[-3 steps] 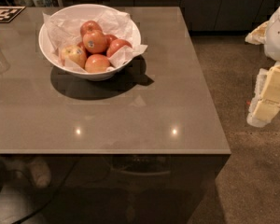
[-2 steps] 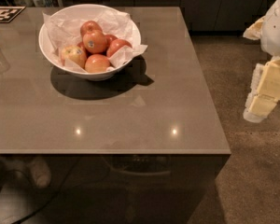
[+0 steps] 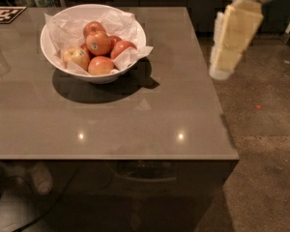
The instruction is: Pick apple from white bowl
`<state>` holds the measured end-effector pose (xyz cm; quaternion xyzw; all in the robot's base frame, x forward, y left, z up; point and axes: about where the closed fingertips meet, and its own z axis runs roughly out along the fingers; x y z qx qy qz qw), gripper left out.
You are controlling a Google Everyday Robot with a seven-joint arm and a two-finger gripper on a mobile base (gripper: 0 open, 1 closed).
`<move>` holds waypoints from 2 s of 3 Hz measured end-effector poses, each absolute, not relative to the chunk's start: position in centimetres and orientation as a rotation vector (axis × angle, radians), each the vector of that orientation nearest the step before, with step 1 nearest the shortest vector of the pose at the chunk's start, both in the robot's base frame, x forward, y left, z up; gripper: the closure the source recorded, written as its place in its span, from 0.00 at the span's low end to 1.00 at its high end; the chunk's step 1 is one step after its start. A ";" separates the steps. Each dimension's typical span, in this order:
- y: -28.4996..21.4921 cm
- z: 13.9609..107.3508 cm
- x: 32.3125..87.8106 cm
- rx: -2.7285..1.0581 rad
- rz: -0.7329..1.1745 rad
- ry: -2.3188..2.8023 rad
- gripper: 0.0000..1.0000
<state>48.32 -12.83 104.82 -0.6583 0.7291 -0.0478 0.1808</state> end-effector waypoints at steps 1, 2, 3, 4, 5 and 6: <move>-7.4 108.3 51.5 -1.908 -0.161 1.908 0.00; -5.7 109.6 52.1 -1.888 -0.168 1.845 0.00; -5.2 110.3 52.4 -1.867 -0.177 1.818 0.00; -3.0 109.8 55.3 -1.827 -0.094 1.833 0.00; -0.5 108.1 60.3 -1.780 0.004 1.901 0.00; 1.3 105.6 64.7 -1.740 0.066 1.967 0.00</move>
Offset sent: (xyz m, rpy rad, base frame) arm 0.0267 0.0455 0.0287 0.0139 -0.0650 0.0813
